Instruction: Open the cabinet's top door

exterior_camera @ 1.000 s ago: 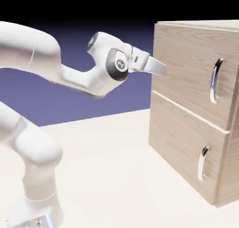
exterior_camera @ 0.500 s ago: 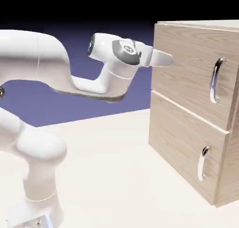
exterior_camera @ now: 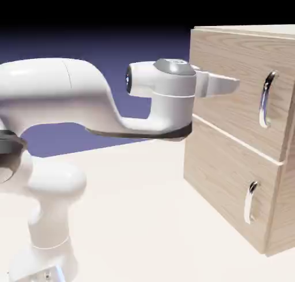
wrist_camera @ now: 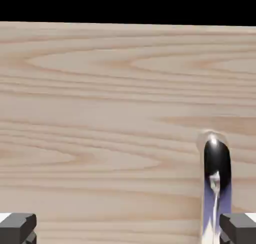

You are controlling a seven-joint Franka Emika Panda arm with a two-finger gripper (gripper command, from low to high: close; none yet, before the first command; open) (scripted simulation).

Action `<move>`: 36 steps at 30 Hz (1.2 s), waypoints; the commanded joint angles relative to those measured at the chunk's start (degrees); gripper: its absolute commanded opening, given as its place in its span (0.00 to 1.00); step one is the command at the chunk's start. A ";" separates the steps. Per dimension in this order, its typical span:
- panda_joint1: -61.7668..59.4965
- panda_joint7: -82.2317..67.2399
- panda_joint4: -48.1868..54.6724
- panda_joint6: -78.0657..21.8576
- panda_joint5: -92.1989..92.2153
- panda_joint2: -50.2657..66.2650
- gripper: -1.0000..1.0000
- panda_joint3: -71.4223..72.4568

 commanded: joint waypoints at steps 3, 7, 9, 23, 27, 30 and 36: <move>2.81 5.34 1.65 -0.23 -7.48 -1.01 0.50 -3.12; 6.55 12.47 3.85 -0.54 -17.45 -2.36 0.50 -7.29; 8.42 16.03 4.94 -0.70 -22.43 -3.03 0.50 -9.37; 16.93 22.14 10.99 -3.36 -28.30 -0.05 0.00 -15.45; 8.63 25.27 4.76 -6.67 -26.94 2.43 0.00 -9.77; 2.40 24.19 -0.40 -9.63 -23.57 2.37 0.00 -5.06; -10.05 25.19 -8.75 -13.64 -18.28 3.01 0.00 5.21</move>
